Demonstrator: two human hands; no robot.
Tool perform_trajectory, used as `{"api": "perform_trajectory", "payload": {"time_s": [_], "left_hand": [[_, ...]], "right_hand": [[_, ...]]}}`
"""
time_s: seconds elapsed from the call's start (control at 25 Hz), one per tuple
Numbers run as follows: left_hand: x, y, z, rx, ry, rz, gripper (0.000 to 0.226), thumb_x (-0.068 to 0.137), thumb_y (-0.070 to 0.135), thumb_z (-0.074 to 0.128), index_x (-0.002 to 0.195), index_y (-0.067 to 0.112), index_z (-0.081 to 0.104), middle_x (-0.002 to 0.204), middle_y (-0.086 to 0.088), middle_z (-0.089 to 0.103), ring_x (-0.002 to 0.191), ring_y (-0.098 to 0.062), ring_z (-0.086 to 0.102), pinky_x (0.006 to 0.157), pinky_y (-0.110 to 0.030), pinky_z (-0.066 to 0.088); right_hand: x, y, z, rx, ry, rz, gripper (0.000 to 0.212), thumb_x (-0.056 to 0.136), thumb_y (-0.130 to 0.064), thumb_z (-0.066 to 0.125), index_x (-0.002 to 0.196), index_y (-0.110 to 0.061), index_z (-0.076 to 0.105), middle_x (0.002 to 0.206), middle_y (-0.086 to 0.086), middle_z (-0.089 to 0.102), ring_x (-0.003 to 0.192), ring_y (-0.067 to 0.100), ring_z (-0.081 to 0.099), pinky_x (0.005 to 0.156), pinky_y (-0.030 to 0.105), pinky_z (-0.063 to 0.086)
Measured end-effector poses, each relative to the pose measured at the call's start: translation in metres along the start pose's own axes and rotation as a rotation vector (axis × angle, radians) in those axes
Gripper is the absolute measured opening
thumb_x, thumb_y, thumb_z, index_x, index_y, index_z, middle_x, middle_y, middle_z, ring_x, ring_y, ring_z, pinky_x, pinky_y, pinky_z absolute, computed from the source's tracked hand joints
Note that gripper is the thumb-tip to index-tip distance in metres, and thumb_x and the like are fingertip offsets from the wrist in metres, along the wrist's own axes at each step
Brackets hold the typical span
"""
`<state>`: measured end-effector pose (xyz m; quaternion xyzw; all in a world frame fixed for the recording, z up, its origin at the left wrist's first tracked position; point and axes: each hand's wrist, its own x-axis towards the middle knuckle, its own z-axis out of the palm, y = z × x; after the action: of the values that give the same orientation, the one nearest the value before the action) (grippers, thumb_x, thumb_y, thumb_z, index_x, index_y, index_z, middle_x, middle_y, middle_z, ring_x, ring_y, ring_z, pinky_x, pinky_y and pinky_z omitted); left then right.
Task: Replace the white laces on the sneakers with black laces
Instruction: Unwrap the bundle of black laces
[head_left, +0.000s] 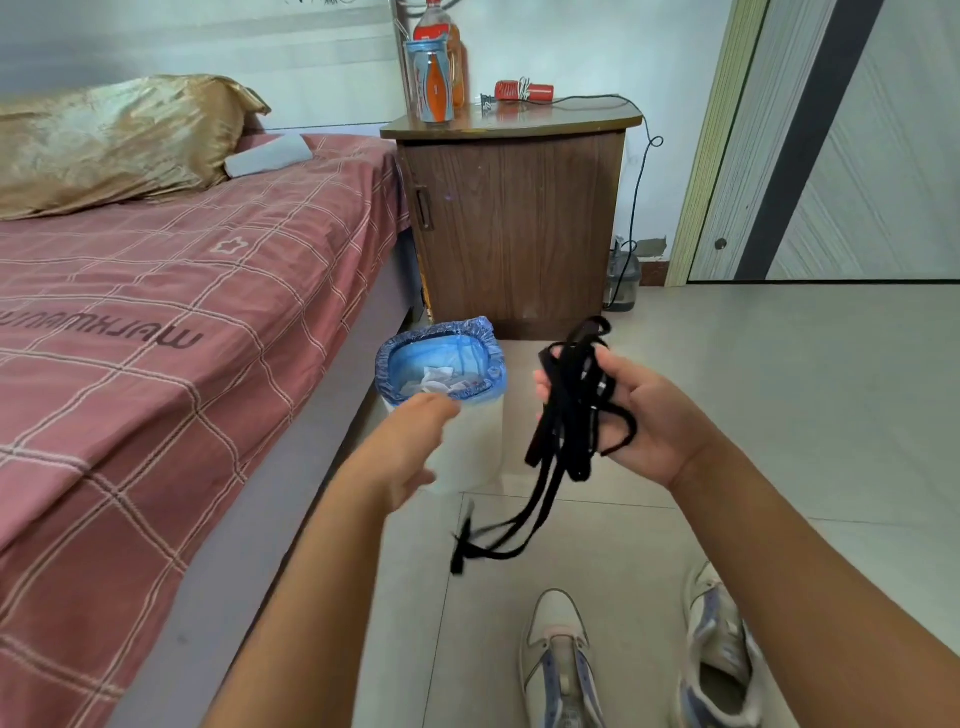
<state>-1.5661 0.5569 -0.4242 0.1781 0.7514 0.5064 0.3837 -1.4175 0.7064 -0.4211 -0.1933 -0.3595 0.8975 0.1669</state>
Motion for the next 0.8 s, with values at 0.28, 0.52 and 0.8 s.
{"api": "perform_trajectory", "payload": {"time_s": [0.28, 0.52, 0.8], "left_hand": [[0.003, 0.007, 0.036, -0.061, -0.029, 0.313, 0.006, 0.088, 0.009, 0.063, 0.083, 0.008, 0.065, 0.073, -0.004, 0.063, 0.054, -0.01, 0.055, 0.054, -0.022, 0.046], [0.014, 0.001, 0.001, -0.283, 0.124, 0.319, 0.018, 0.094, 0.016, 0.056, 0.076, 0.013, 0.059, 0.062, 0.004, 0.057, 0.048, -0.007, 0.047, 0.047, -0.021, 0.039], [0.018, -0.008, -0.006, 0.139, 0.229, 0.417, 0.029, 0.085, 0.027, 0.069, 0.074, 0.001, 0.062, 0.054, 0.0, 0.043, 0.042, -0.011, 0.036, 0.041, -0.018, 0.031]], "right_hand": [[0.006, 0.013, 0.018, -0.178, 0.094, -0.133, 0.022, 0.095, 0.002, 0.042, 0.095, -0.001, 0.064, 0.078, 0.012, 0.07, 0.065, 0.017, 0.067, 0.063, 0.03, 0.059], [0.006, 0.001, -0.008, -0.719, 0.383, -0.299, 0.008, 0.091, -0.011, 0.06, 0.087, -0.015, 0.066, 0.075, 0.004, 0.066, 0.056, 0.007, 0.055, 0.057, 0.021, 0.053], [0.007, -0.011, -0.022, -0.81, 0.512, -0.459, 0.012, 0.095, -0.009, 0.053, 0.096, -0.009, 0.065, 0.076, 0.004, 0.063, 0.065, 0.011, 0.059, 0.062, 0.024, 0.055]]}}
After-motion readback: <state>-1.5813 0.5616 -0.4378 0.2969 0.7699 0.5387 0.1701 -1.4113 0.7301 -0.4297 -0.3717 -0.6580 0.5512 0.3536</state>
